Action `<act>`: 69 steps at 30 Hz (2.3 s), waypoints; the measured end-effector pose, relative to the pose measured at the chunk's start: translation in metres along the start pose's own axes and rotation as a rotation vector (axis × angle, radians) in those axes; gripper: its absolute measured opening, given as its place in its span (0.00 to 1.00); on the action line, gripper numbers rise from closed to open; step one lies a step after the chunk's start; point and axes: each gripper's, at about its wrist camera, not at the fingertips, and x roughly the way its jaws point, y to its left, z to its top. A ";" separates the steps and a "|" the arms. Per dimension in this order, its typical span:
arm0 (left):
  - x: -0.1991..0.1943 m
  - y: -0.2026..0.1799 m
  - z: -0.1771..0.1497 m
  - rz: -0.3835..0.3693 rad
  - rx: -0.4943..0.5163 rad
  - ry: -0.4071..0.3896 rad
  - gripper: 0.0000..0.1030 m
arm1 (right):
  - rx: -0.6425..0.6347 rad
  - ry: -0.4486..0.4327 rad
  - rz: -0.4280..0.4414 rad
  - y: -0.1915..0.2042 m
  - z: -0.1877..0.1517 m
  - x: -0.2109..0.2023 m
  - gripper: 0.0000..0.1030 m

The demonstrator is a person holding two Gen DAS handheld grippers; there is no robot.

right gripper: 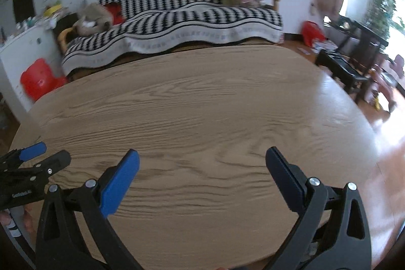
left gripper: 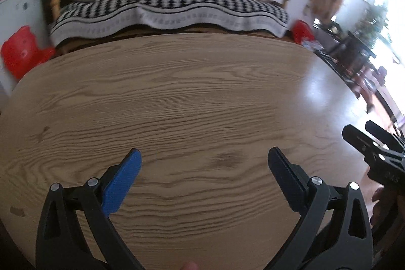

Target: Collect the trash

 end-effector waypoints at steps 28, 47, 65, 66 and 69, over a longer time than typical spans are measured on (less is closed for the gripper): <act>0.067 0.071 0.021 0.066 -0.103 0.156 0.94 | -0.022 0.086 0.056 0.042 0.044 0.074 0.93; 0.044 0.069 0.012 0.145 -0.144 0.156 0.94 | -0.067 0.097 0.138 0.035 0.031 0.060 0.93; 0.031 0.022 0.006 0.195 -0.075 0.138 0.94 | -0.002 0.102 0.079 -0.024 0.007 0.043 0.93; 0.031 0.020 0.007 0.191 -0.073 0.140 0.94 | -0.002 0.102 0.079 -0.024 0.007 0.042 0.93; 0.030 0.015 0.007 0.234 -0.046 0.134 0.94 | -0.002 0.103 0.080 -0.024 0.007 0.043 0.93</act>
